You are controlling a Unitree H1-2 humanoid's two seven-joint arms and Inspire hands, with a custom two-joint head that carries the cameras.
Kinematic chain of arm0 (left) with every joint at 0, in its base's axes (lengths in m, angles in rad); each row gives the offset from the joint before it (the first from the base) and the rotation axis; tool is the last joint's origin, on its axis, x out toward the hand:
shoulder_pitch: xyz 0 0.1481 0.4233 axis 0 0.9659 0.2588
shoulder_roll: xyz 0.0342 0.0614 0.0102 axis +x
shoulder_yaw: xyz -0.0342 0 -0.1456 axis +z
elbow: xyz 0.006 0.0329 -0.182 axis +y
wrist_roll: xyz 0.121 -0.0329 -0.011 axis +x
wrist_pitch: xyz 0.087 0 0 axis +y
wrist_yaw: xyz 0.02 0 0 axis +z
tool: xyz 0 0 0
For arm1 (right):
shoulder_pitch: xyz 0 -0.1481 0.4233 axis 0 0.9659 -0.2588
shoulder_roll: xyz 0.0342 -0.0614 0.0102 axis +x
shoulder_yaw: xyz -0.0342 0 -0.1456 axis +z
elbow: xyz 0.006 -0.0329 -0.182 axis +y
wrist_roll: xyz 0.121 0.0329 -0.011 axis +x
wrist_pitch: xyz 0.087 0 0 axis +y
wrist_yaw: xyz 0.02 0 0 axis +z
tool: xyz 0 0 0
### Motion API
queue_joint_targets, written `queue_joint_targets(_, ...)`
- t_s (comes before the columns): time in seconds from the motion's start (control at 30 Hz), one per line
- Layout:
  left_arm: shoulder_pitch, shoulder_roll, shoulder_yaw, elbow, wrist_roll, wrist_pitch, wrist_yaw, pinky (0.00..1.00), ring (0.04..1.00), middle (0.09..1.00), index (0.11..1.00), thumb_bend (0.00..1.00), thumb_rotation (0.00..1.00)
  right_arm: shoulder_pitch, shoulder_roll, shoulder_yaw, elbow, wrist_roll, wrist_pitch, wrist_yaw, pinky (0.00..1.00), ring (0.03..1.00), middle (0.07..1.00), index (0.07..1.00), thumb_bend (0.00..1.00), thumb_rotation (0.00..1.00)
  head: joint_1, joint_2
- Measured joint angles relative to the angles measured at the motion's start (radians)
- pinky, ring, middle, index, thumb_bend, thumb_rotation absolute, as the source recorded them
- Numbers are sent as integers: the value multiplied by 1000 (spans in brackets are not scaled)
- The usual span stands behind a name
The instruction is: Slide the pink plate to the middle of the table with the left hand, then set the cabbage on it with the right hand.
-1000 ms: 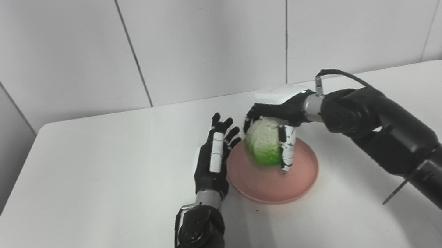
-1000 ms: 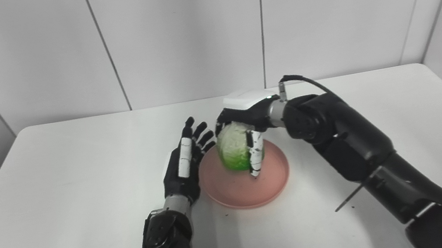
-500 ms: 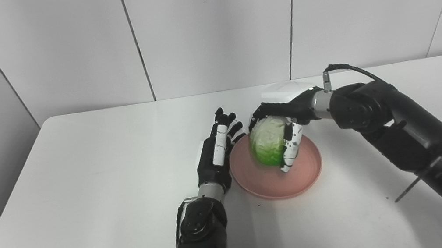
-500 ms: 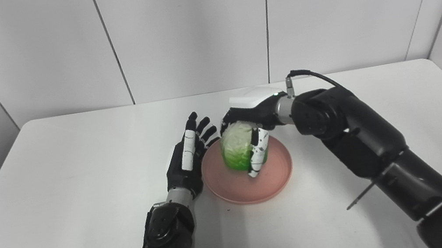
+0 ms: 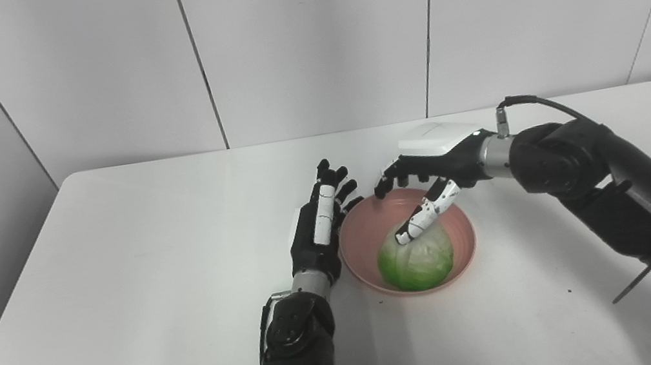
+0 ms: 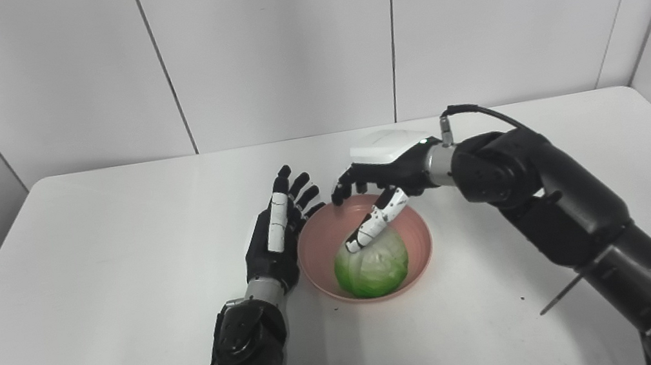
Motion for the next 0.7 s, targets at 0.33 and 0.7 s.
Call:
queue_joint_targets(0.33,-11,1,16,36,-13,-41,-18,867,921,951,982,951,812,3,-35,-109,-35,85,-2,-29,545,651,707,715,945,681,-37,-35)
queue_joint_targets(0.7,-16,-17,71,40,-58,-71,5,883,924,941,988,970,837,191,202,-559,67,483,156,-345,703,763,832,852,910,949,-37,-67)
